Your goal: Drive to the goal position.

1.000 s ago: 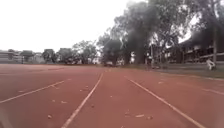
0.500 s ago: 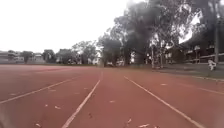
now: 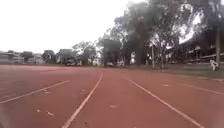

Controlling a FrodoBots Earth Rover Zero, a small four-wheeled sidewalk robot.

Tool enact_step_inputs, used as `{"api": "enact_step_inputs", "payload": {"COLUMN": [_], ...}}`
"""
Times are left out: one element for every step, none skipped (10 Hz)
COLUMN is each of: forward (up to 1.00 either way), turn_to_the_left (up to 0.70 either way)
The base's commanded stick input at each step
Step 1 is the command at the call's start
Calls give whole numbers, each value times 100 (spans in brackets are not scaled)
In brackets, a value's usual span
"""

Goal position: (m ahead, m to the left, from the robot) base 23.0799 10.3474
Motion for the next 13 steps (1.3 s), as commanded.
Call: {"api": "enact_step_inputs", "payload": {"forward": [45, 45, 45, 45, 45, 45, 45, 45, 45, 45, 45, 45, 45], "turn_to_the_left": [0, 0, 0, 0, 0, 0, 0, 0, 0, 0, 0, 0, 0]}}
